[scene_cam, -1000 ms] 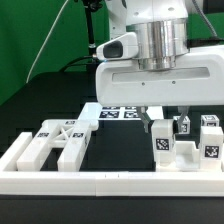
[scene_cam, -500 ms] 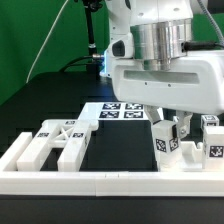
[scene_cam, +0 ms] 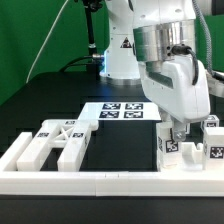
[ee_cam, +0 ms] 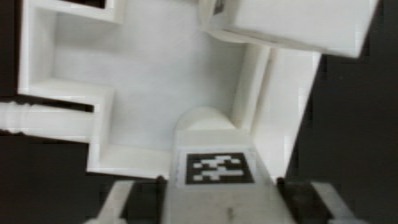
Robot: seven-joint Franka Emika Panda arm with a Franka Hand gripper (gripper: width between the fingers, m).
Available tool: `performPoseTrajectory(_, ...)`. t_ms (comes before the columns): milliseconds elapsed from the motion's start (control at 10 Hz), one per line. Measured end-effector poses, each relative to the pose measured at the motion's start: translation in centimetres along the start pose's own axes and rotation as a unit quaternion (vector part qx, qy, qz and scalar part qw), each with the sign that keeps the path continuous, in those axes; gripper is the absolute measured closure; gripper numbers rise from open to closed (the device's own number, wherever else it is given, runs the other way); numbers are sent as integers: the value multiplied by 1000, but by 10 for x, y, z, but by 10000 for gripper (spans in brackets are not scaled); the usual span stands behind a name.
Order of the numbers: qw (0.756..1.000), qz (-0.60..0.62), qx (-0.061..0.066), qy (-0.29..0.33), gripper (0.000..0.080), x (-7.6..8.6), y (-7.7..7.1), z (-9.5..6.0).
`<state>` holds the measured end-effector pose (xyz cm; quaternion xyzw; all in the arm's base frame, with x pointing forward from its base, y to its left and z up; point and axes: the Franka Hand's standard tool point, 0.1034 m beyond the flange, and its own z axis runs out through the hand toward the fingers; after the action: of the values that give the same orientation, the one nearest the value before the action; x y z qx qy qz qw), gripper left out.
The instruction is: Assemble chair
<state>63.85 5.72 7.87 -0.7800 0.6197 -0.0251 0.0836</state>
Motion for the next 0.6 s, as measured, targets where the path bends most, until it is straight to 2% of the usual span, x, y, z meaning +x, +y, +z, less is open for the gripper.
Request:
performPoseTrajectory(100, 999, -41, 1, 2, 477, 1, 0, 0)
performPoseTrajectory(200, 991, -134, 8, 9, 329, 4, -1, 0)
performPoseTrajectory(300, 971, -239, 10, 13, 210, 8, -2, -1)
performPoseTrajectory(400, 950, -312, 15, 19, 169, 9, -4, -2)
performPoseTrajectory(600, 898, -439, 11, 22, 154, 17, 0, -2)
